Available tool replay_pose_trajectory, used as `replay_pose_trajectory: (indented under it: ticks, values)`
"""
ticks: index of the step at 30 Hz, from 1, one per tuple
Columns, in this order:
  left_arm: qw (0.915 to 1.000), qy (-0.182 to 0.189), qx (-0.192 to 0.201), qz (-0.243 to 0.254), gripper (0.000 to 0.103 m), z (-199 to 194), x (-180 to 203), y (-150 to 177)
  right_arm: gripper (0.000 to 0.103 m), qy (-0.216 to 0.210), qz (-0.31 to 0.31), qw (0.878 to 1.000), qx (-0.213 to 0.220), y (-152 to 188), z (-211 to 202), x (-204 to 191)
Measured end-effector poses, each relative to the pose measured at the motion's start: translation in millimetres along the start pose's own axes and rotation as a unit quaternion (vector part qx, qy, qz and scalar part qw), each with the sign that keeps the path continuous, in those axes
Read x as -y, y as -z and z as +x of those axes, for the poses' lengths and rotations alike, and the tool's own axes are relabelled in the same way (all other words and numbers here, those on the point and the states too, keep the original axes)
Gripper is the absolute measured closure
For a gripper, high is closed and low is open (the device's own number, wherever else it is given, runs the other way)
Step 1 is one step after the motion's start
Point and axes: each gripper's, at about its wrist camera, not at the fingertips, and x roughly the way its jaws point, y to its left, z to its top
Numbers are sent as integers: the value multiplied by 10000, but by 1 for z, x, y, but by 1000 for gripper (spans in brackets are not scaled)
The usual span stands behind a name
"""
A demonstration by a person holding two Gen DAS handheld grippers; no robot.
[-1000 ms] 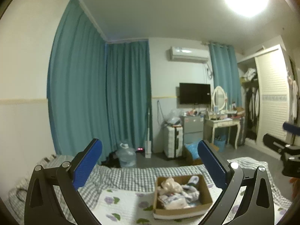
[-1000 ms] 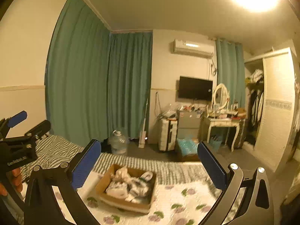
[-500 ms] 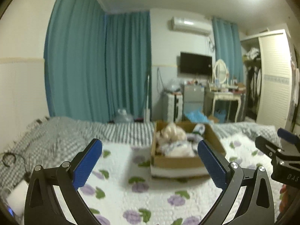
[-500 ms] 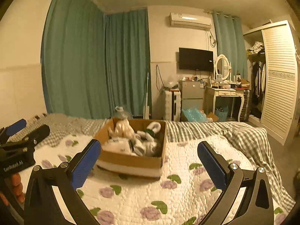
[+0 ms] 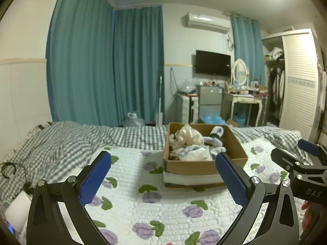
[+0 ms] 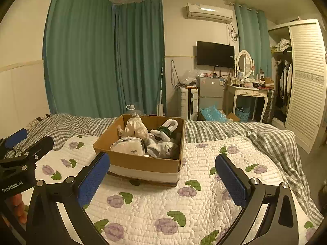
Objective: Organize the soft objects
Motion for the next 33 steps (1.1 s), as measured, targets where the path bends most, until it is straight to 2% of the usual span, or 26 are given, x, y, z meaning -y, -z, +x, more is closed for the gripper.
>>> replay_pose_trajectory:
  ticks: [33]
  values:
    - [9999,-6,-145,-6,0,5,-4,6,0,116,14,9999,-49,2,4,-1]
